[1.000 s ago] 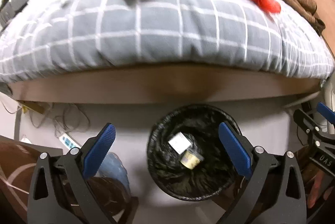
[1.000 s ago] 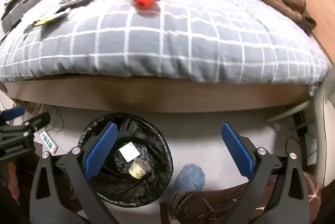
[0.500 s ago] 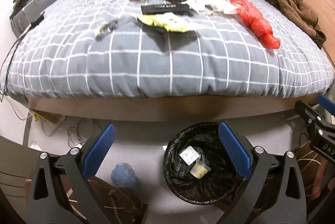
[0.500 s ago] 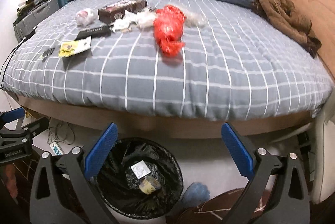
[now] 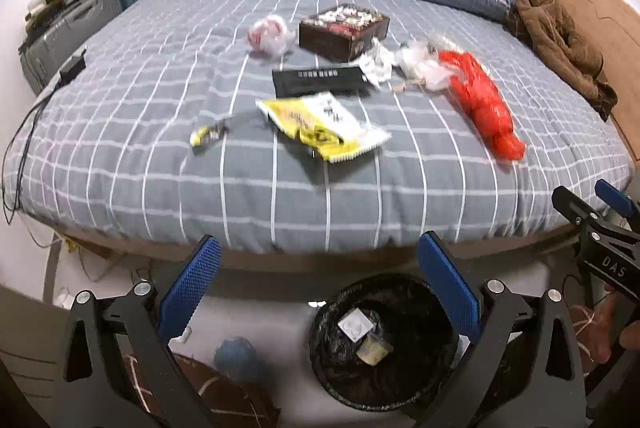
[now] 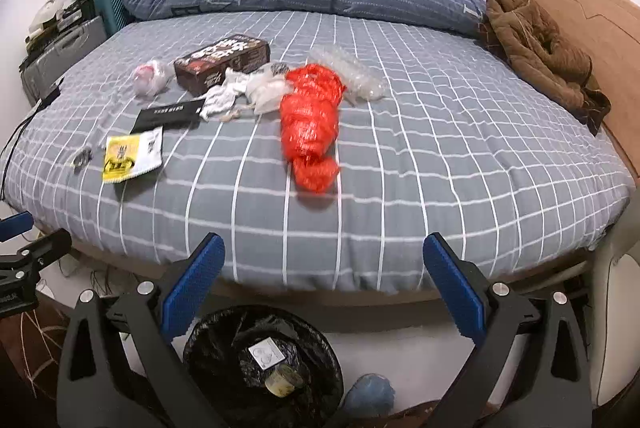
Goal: Collect trash
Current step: 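Move both tools back toward the trash on the bed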
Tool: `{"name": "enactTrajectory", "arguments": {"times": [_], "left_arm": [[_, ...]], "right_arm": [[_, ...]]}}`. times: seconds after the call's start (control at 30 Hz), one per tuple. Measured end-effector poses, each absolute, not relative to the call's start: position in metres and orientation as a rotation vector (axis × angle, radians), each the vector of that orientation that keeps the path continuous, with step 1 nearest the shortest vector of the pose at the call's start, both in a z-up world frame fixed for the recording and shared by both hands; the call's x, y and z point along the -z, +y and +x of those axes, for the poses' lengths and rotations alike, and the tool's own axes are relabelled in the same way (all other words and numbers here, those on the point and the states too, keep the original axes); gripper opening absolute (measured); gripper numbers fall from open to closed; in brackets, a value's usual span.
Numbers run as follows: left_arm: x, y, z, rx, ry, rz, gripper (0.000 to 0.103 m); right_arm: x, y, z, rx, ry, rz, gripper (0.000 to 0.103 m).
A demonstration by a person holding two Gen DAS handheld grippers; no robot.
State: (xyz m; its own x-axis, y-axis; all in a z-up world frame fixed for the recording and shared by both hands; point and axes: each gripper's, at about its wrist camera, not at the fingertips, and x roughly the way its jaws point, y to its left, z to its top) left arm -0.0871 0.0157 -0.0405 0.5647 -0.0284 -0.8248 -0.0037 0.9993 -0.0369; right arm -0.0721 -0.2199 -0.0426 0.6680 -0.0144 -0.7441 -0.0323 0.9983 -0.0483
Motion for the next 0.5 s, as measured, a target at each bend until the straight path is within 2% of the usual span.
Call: {"name": "enactTrajectory", "arguments": {"times": [0.5], "left_arm": [[0.034, 0.019, -0.015, -0.002, 0.953, -0.034, 0.097]], "right_arm": [[0.029, -0.233, 0.003, 0.010, 0.813, -0.022, 0.095]]}}
